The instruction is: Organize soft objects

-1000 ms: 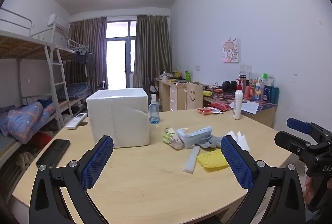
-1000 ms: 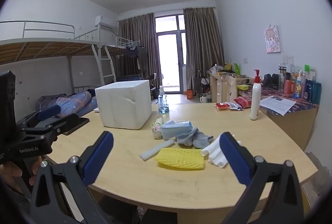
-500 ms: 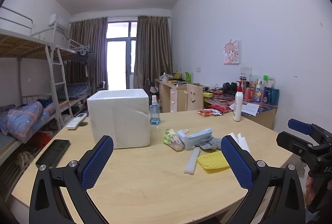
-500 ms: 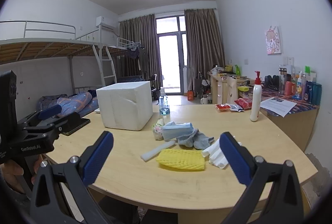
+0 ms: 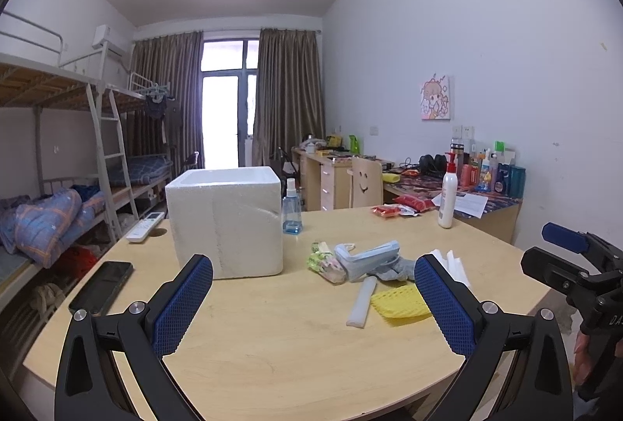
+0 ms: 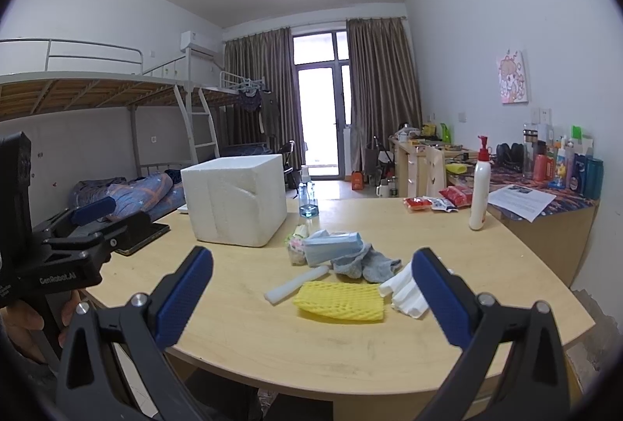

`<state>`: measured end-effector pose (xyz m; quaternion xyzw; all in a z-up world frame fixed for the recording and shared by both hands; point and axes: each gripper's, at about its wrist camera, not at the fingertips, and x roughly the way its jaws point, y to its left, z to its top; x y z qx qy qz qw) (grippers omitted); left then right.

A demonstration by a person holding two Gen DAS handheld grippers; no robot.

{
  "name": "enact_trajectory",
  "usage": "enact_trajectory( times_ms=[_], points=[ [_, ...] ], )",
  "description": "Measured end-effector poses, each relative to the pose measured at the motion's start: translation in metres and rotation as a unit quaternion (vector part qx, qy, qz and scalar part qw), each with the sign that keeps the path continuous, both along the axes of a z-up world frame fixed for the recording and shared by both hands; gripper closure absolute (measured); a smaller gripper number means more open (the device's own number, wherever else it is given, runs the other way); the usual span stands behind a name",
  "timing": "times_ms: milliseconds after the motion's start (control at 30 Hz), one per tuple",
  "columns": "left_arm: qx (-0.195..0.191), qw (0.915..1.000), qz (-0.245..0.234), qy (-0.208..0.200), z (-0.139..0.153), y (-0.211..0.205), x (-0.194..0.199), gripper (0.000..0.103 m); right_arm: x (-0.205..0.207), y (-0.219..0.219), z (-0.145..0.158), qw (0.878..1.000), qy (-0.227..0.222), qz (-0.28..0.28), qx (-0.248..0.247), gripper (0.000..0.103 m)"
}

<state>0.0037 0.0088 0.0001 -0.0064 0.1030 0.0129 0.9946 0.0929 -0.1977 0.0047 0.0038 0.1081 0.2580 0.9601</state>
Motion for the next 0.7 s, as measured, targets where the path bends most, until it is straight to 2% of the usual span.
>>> enact_trajectory(
  times_ms=[700],
  points=[
    [0.007,1.0000,0.003,-0.002,0.0006,0.0008,-0.0012,0.000,0.0012,0.0054,-0.0001,1.000,0.000,0.007,-0.001,0.000]
  ],
)
